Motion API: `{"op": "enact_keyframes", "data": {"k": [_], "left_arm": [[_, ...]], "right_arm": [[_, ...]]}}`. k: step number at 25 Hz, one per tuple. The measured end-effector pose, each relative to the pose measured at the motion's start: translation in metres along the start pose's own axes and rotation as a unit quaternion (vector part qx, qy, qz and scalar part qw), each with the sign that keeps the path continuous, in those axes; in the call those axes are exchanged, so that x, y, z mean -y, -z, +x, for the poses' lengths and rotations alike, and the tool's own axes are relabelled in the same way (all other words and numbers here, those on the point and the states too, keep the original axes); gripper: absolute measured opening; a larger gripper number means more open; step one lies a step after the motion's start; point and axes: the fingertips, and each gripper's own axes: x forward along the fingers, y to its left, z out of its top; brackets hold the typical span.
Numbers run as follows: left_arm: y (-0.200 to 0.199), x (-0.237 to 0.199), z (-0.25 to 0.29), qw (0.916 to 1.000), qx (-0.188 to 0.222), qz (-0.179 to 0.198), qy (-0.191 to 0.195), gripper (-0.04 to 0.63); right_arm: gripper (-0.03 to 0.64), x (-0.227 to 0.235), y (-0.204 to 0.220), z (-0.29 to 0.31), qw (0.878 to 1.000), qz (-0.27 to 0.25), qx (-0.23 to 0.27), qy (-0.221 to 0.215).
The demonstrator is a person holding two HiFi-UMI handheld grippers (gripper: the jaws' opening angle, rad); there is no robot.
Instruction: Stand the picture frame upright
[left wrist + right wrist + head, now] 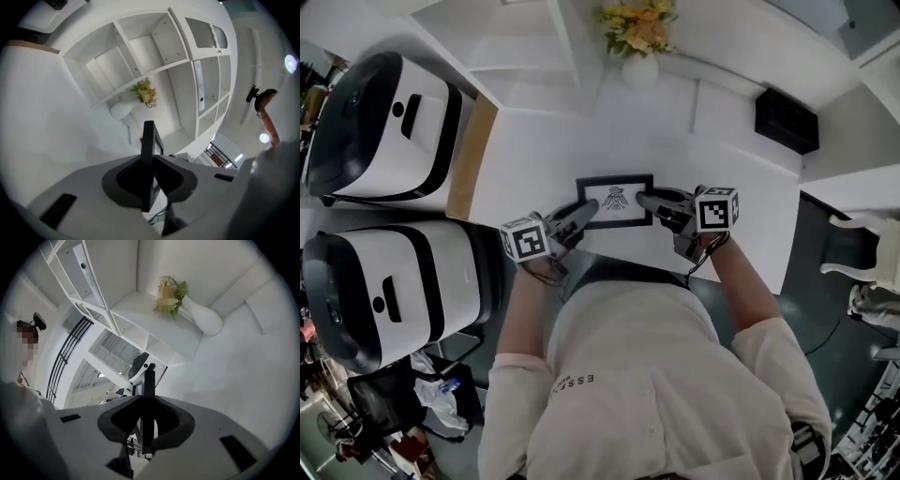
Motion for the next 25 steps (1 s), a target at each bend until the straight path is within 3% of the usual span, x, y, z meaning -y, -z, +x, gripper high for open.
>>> {"op": "enact_keyframes", "data": {"k": [14, 19, 22, 25], "left_arm": [[-0.108, -0.063, -0.008, 0.9962, -0.059, 0.062, 0.012, 0.075], [-0.144, -0.085, -0.005, 0.9886, -0.103, 0.104, 0.035, 0.078], [-0.160, -0.097, -0.002, 0.9809, -0.104, 0.155, 0.055, 0.086], [-0.169, -0.110, 0.004, 0.9751, -0.105, 0.181, 0.072, 0.089]], "right_arm": [[0.094, 0.026, -0.069, 0.087, 0.995, -0.032, 0.048, 0.083], [0.095, 0.037, -0.088, 0.113, 0.989, -0.031, 0.087, 0.119], [0.097, 0.044, -0.099, 0.124, 0.982, -0.059, 0.100, 0.151], [0.097, 0.055, -0.106, 0.131, 0.975, -0.077, 0.106, 0.179]]}}
